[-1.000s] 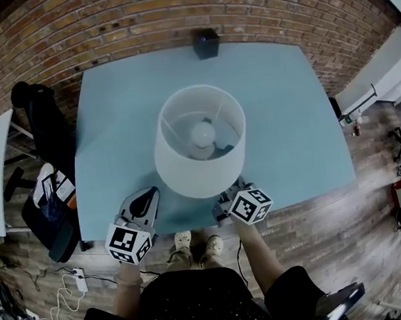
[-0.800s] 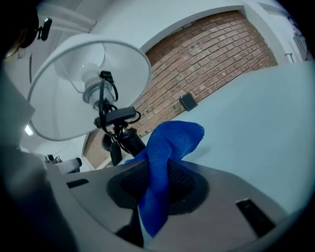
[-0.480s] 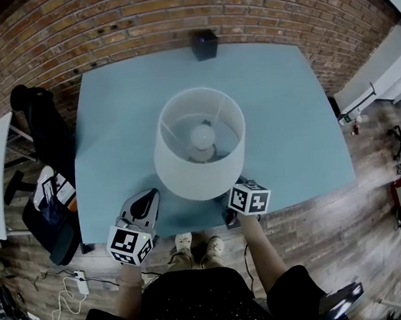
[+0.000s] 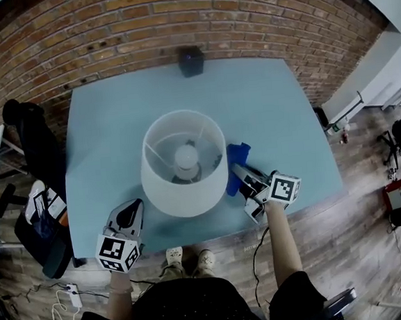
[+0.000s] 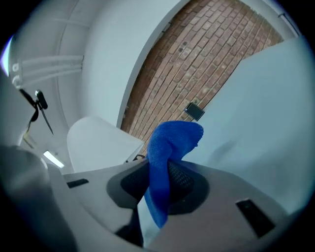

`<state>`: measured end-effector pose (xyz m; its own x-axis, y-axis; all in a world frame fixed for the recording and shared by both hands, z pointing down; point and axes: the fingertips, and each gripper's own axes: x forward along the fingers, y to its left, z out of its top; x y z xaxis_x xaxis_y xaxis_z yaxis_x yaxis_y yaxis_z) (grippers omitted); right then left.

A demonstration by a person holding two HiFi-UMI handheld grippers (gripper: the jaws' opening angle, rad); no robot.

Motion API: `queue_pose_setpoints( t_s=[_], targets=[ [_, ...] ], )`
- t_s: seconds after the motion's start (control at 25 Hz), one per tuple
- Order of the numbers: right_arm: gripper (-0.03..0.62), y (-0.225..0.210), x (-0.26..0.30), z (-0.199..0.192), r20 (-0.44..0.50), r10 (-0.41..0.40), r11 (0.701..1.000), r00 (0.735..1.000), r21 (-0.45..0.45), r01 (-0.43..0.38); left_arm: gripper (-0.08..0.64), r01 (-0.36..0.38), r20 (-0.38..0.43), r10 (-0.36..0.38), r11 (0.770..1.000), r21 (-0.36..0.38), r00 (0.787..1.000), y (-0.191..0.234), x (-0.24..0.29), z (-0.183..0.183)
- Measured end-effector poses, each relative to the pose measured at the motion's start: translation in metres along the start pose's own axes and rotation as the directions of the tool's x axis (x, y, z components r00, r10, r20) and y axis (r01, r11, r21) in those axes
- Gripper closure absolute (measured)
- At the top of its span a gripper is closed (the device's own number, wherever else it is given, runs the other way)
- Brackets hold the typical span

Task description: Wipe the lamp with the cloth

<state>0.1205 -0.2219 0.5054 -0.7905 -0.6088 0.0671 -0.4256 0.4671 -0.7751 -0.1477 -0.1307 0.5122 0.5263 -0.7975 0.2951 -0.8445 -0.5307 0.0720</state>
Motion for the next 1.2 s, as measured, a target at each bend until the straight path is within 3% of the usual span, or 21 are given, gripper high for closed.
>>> queue_pose_setpoints(
  t_s=[0.12, 0.32, 0.48, 0.64, 0.84, 0.96, 1.08, 1.2],
  targets=[
    [0.505, -0.007, 0.02, 0.012, -0.051, 0.115, 0.988, 0.992, 0.112, -0.109, 0.551, -0.011, 0.002, 0.011, 1.0, -0.005, 1.0, -0.002, 0.009, 0.004],
    [0.505, -0.009, 0.061, 0.001, -0.105, 0.322, 0.914, 0.941, 0.295, -0.28, 0.551, -0.024, -0.022, 0.024, 0.999, 0.023, 0.999, -0.005, 0.019, 0.006],
    [0.505, 0.001, 0.085, -0.009, -0.104, 0.437, 0.853, 0.893, 0.363, -0.375, 0.551, -0.044, -0.031, 0.044, 0.999, 0.022, 0.999, -0.002, 0.018, 0.005],
    [0.505, 0.012, 0.102, -0.026, -0.162, 0.495, 0.829, 0.854, 0.382, -0.408, 0.552, -0.064, -0.05, 0.065, 0.998, 0.015, 0.997, 0.003, 0.012, -0.001],
    [0.505, 0.008, 0.113, -0.042, -0.25, 0.496, 0.839, 0.832, 0.384, -0.384, 0.551, -0.081, -0.059, 0.081, 0.997, -0.003, 0.995, 0.007, 0.006, -0.008],
    [0.505, 0.001, 0.119, -0.054, -0.332, 0.465, 0.868, 0.821, 0.354, -0.349, 0.551, -0.085, -0.06, 0.084, 0.996, -0.01, 0.995, 0.006, 0.006, -0.009],
    [0.505, -0.012, 0.126, -0.071, -0.424, 0.396, 0.908, 0.815, 0.313, -0.278, 0.552, -0.085, -0.058, 0.084, 0.996, -0.016, 0.995, 0.006, 0.007, -0.008],
    [0.505, -0.034, 0.128, -0.084, -0.494, 0.285, 0.943, 0.821, 0.296, -0.15, 0.551, -0.084, -0.056, 0.083, 0.996, -0.02, 0.995, 0.005, 0.008, -0.008]
  ],
)
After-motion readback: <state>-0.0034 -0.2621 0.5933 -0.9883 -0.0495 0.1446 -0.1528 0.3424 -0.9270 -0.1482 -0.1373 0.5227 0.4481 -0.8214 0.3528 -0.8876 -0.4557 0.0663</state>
